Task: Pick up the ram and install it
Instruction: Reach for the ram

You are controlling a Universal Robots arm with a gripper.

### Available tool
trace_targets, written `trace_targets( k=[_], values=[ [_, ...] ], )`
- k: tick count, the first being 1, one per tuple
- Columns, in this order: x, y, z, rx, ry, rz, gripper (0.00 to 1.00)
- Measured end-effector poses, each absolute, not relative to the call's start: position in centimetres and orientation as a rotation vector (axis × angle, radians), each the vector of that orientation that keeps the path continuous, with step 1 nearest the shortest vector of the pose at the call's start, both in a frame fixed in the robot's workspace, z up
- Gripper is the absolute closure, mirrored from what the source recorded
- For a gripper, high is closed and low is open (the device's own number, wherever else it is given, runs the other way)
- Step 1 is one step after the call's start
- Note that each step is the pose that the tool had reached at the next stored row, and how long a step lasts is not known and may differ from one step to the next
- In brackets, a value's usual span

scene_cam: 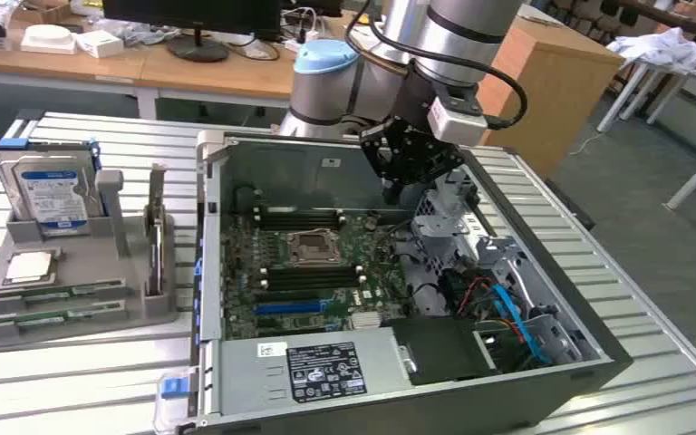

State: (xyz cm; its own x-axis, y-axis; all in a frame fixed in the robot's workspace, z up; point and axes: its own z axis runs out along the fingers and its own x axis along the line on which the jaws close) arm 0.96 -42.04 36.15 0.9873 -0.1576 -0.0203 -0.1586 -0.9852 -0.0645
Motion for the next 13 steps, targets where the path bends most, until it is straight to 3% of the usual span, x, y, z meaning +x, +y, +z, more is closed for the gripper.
trace_targets(
  k=[13],
  values=[
    [0.96, -42.04, 36.15, -3.066, 0.244, 0.023, 0.90]
  ],
)
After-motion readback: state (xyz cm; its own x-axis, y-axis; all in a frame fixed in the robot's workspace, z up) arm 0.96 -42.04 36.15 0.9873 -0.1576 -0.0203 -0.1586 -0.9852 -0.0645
